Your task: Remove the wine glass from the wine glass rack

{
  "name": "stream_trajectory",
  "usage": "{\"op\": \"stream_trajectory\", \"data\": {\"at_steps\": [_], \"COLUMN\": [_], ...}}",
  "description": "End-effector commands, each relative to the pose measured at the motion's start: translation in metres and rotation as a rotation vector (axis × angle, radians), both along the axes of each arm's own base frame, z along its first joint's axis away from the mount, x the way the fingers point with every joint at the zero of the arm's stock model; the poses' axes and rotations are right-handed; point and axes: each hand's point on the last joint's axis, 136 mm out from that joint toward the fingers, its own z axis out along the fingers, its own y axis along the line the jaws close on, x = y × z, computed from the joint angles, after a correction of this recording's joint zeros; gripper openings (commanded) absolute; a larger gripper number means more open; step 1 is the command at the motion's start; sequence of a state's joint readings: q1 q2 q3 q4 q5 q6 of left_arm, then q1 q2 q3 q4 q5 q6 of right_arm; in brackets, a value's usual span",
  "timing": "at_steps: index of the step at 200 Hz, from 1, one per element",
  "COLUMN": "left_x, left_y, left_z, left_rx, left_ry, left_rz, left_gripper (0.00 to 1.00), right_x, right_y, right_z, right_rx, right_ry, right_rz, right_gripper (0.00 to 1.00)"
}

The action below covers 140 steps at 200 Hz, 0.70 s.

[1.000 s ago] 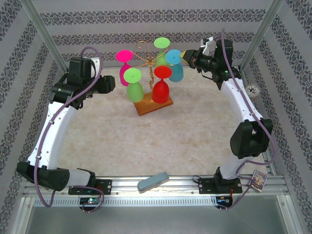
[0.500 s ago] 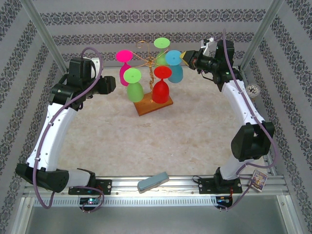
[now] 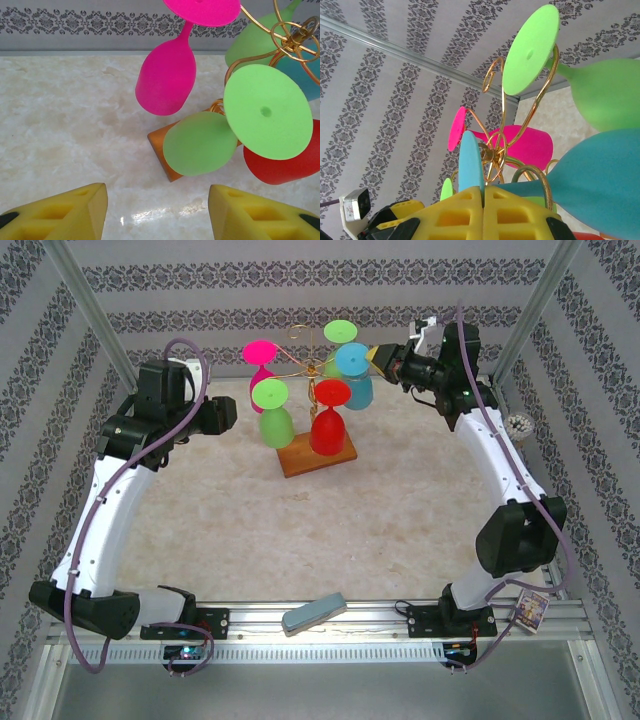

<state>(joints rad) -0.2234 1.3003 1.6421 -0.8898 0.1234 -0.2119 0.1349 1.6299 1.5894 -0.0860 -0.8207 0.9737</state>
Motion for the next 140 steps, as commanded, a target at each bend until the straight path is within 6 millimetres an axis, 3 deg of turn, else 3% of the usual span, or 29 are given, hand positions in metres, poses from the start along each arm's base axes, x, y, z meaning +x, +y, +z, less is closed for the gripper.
{"op": "stream_trajectory", "data": {"at_steps": [1, 72, 140], "left_x": [-0.005, -0.006, -0.010], "left_y": [-0.001, -0.001, 0.001], "left_z": [0.009, 0.010, 0.010], "left_rx": [0.013, 0.013, 0.016], "left_ry": [-0.042, -0.047, -0.048], "left_rz": [-0.017, -0.016, -0.012], "left_gripper": [0.56, 0.56, 0.56], "right_x": [-0.012, -0.012, -0.032], "right_y": [-0.001, -0.026, -0.019], "right_z": [0.010, 0.016, 0.016], "right_rx": [0.009, 0.016, 0.010], "right_ry": [-0.017, -0.023, -0.030], "right_rz": [-0.001, -0.066, -0.022], "right_gripper": [0.00, 0.00, 0.00]}}
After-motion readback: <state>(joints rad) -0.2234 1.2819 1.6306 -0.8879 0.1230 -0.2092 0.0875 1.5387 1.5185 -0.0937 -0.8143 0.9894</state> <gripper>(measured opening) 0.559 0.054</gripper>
